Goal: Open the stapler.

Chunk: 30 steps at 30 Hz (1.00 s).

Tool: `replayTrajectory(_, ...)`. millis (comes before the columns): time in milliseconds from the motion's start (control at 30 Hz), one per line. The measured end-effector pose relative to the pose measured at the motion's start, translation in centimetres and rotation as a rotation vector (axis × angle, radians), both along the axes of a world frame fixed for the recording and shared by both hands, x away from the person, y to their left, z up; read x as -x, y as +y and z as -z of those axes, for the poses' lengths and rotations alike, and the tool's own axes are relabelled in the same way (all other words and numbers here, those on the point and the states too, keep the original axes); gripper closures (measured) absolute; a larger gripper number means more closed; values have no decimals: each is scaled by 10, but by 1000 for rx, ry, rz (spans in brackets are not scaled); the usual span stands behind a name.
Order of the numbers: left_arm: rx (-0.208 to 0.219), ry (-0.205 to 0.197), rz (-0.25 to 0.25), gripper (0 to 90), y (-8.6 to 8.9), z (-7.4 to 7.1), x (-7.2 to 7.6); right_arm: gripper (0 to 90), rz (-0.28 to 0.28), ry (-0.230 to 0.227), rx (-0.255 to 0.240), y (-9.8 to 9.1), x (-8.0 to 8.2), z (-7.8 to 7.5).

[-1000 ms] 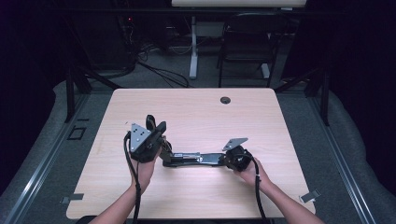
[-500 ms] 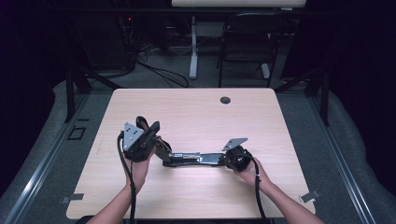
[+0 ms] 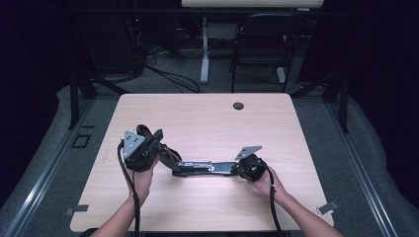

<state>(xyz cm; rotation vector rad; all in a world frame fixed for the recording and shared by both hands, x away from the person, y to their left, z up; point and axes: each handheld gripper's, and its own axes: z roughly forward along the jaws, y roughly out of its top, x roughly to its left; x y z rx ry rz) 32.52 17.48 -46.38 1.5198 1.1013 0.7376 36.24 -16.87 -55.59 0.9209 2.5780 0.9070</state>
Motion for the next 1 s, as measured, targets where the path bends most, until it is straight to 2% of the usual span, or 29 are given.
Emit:
replayTrajectory(200, 40, 51, -22, 900, 10, 5, -6, 898, -8, 2, 0, 0, 0, 0)
replayTrajectory(300, 50, 58, -29, 900, 12, 6, -8, 898, -5, 0, 0, 0, 0, 0)
replayTrajectory(567, 41, 66, -2, 900, 10, 4, -7, 897, -5, -2, -2, 0, 0, 0)
replayTrajectory(700, 39, 86, 27, 861, 12, 3, -5, 893, -11, 0, -2, -1, -1, 0)
replayTrajectory(867, 27, 119, 92, 785, 12, 1, -2, 887, -11, 6, -2, -1, -2, 0)
replayTrajectory(1000, -7, 146, 144, 704, 6, 0, 1, 881, -14, 10, 0, -1, -2, -1)
